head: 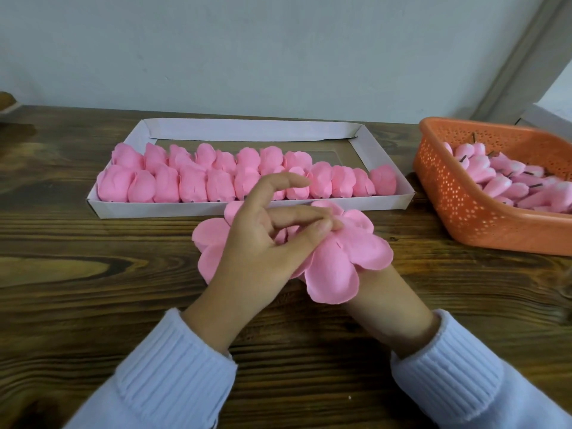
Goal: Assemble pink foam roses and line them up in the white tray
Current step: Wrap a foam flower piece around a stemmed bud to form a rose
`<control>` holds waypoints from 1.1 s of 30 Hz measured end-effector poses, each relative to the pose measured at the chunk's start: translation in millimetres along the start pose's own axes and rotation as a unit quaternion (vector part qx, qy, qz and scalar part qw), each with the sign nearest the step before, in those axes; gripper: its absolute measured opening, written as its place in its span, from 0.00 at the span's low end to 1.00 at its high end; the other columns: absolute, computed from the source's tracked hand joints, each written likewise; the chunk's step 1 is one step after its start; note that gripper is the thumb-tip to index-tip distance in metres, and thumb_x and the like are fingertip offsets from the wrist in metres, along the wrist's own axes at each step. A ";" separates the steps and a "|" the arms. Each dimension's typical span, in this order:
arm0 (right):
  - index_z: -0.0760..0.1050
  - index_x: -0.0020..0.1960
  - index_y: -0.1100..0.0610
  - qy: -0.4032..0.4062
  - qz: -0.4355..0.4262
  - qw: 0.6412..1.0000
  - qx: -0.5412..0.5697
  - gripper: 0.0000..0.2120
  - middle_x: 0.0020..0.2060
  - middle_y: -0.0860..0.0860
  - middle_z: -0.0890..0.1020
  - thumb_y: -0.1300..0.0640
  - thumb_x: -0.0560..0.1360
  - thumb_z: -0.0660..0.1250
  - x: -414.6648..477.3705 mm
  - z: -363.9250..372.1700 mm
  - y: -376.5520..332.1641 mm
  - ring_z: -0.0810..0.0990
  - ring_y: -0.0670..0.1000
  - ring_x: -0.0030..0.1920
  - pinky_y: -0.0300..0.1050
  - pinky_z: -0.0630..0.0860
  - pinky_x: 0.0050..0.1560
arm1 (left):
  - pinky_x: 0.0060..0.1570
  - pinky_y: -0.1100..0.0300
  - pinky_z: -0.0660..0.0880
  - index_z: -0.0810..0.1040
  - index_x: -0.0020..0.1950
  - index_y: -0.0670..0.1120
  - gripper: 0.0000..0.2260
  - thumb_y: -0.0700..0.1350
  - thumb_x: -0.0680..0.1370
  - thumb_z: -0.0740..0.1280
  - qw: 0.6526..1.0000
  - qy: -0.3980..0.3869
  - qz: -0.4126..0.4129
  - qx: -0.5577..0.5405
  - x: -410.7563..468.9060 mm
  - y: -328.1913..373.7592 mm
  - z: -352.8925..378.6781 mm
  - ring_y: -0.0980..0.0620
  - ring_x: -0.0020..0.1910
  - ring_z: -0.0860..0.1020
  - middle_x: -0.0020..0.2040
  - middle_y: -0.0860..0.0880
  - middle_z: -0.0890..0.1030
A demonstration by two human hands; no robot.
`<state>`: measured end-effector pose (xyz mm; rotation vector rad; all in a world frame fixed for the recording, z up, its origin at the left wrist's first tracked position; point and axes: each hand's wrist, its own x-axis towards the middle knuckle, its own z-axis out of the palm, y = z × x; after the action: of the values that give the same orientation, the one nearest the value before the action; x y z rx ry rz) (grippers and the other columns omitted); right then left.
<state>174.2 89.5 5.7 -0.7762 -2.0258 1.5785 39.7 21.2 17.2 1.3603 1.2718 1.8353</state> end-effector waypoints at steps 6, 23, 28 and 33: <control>0.77 0.54 0.65 -0.089 0.018 0.975 0.202 0.17 0.40 0.56 0.82 0.71 0.66 0.71 9.2 6.2 -7.9 0.81 0.49 0.40 0.37 0.77 0.37 | 0.53 0.63 0.76 0.71 0.61 0.49 0.17 0.45 0.73 0.70 0.992 0.095 0.056 0.054 2.2 1.0 -1.7 0.59 0.50 0.82 0.45 0.61 0.85; 0.66 0.73 0.62 -0.224 0.113 0.848 0.467 0.37 0.64 0.60 0.72 0.43 0.71 0.67 14.7 2.7 -8.3 0.72 0.58 0.62 0.55 0.68 0.68 | 0.51 0.60 0.75 0.71 0.53 0.46 0.15 0.32 0.71 0.69 0.975 0.078 0.153 0.141 -1.0 -1.6 -0.6 0.48 0.46 0.78 0.43 0.44 0.77; 0.62 0.75 0.61 -0.271 0.092 0.840 0.460 0.39 0.62 0.59 0.76 0.42 0.71 0.66 13.3 2.2 -10.1 0.71 0.59 0.63 0.56 0.66 0.69 | 0.52 0.68 0.72 0.72 0.53 0.52 0.17 0.37 0.71 0.71 0.980 0.066 0.117 0.146 -2.2 -0.7 -0.4 0.60 0.49 0.78 0.47 0.59 0.78; 0.66 0.72 0.62 -0.276 0.087 0.840 0.458 0.39 0.66 0.63 0.65 0.42 0.68 0.71 13.1 1.1 -8.7 0.64 0.62 0.66 0.57 0.67 0.68 | 0.53 0.71 0.70 0.72 0.52 0.54 0.17 0.40 0.69 0.73 0.978 0.076 0.104 0.167 -1.8 -3.2 0.8 0.62 0.51 0.77 0.48 0.63 0.78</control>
<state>162.5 96.0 14.0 -0.1158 -1.1855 2.7599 40.7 21.4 13.6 1.6050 1.6291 1.9603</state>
